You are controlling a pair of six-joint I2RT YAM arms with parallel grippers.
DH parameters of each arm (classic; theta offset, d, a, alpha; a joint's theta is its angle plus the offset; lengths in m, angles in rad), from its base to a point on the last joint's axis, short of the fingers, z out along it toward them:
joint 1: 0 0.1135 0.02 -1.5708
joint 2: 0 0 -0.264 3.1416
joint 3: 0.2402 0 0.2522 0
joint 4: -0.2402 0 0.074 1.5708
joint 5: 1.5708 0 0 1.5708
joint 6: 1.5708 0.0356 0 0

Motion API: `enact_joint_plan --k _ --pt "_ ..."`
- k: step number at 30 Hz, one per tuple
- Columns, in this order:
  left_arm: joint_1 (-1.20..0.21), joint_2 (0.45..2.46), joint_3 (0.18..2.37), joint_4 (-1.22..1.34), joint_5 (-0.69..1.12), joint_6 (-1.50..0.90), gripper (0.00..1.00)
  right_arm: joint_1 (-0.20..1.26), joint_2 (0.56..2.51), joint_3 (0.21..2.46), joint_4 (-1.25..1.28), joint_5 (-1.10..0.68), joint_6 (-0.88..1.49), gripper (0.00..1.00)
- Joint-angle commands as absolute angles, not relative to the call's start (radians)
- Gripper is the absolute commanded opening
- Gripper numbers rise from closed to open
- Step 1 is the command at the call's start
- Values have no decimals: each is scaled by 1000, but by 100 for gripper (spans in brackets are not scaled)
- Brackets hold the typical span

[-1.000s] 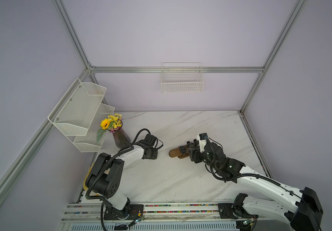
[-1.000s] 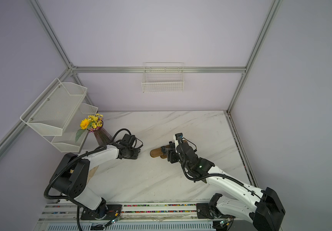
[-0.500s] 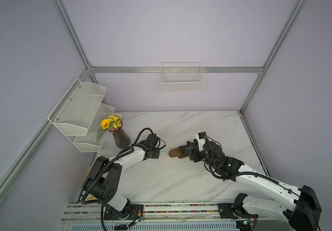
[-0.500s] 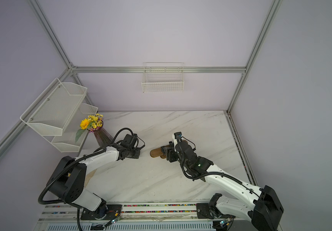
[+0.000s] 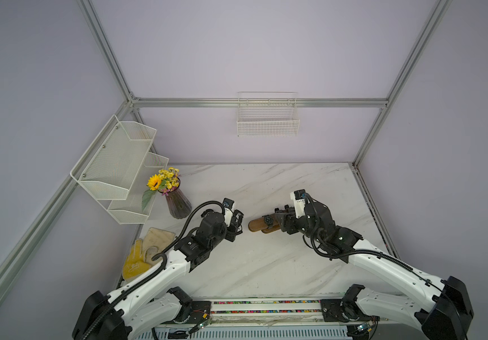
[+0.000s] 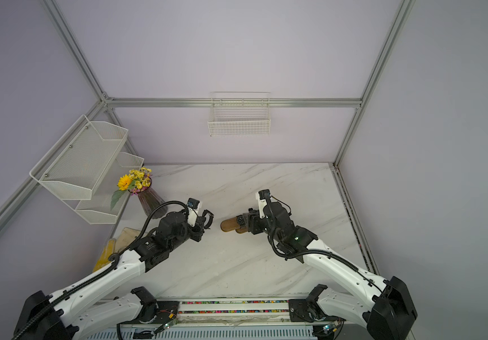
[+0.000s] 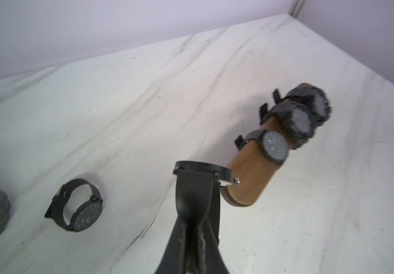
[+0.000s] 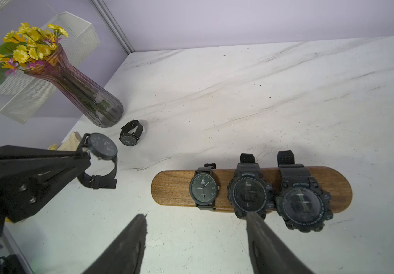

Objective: Place watch on stand
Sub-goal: Pick up the watch at the center of the board.

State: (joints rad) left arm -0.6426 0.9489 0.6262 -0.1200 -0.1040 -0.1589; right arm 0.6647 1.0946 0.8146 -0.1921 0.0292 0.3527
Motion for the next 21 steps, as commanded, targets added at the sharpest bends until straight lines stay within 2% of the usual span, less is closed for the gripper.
enact_joint_plan --k 1,9,13,21 --pt "-674 842 586 41 66 -82 0 637 1044 860 -219 -148 269 69" --pt "-686 834 541 200 377 -26 0 635 923 805 -197 -349 164 69" --pt "-686 884 520 297 536 4 2 635 846 776 -191 -369 162 69" --pt "-657 975 544 419 814 -1 0 635 789 742 -185 -423 214 67"
